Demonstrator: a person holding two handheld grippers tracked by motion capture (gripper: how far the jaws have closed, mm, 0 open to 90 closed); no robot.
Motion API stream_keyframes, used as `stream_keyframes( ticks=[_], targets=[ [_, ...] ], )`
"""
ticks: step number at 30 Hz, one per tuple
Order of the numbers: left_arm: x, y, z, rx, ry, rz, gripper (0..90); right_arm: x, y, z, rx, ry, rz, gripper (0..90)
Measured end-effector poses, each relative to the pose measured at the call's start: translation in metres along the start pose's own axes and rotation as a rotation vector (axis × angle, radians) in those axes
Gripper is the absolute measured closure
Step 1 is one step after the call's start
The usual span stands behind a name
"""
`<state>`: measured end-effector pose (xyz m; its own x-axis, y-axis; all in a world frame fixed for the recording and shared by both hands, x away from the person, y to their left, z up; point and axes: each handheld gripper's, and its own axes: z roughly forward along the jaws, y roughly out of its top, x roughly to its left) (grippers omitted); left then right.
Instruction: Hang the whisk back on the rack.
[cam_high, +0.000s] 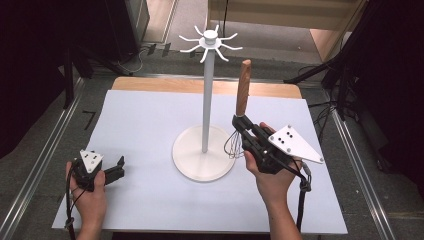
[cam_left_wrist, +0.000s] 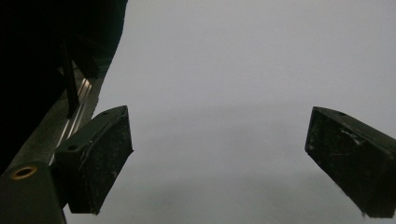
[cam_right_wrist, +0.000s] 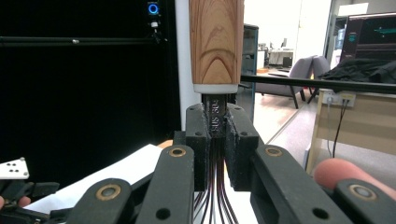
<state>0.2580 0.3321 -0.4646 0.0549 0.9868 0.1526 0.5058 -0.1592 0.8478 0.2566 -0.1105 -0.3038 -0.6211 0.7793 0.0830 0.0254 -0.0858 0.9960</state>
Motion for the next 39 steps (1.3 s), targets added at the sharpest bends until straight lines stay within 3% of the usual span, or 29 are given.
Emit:
stream_keyframes(
  ticks=[19,39],
  targets=[
    [0.001,0.000,0.000,0.001,-0.001,-0.002,7.8,0.011,0.013,0.012,0.005,0.043,-0.006,82.8],
    [0.001,0.000,0.000,0.000,-0.003,-0.002,7.8,0.013,0.011,0.022,0.044,0.023,-0.021,82.8]
  ],
)
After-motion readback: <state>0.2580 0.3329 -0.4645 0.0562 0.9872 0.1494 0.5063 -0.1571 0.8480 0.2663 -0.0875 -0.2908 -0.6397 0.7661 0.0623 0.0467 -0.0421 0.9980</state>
